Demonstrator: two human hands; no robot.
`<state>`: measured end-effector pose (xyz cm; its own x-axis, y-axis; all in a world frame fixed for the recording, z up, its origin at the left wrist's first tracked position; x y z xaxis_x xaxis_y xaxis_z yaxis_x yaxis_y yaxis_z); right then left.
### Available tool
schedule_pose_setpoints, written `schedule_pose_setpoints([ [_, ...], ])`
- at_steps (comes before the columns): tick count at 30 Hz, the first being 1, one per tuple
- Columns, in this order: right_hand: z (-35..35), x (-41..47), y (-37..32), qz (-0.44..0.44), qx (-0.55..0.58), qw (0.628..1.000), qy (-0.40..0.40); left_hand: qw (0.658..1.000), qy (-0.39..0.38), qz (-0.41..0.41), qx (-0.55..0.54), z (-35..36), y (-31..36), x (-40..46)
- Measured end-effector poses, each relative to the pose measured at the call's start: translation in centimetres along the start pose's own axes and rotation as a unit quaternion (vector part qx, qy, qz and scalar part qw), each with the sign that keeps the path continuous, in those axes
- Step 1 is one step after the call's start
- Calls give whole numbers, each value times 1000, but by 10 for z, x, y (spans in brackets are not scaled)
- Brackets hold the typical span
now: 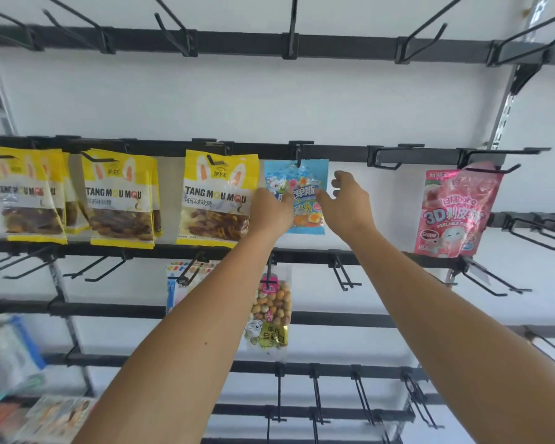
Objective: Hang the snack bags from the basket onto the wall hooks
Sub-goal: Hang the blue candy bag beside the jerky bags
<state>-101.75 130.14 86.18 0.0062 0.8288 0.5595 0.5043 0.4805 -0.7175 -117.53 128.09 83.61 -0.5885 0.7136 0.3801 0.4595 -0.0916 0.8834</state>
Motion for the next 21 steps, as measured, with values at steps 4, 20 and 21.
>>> schedule_pose_setpoints([
  [4, -16, -43, -2, -65, -103, 992, -27, 998, 2, 24, 55, -8, -2, -37],
  [20, -1, -224, -36, -238, -196, 935, -177, 869, -8, 183, 459, -135, -46, -209],
  [21, 8, -237, -41, -245, -193, 931, -188, 866, -12, 174, 469, -148, -56, -216],
])
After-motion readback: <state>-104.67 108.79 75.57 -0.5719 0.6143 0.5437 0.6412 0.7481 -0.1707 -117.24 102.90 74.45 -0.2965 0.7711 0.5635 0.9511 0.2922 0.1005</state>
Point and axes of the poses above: each hand's wrist, its own x-axis towards the middle knuckle, its own z-axis out of the palm, y = z × x, the point moved 5 cm from there along x, towards the middle knuckle, and after that the axes turned 5 degrees about y, right-handed, at the moved point
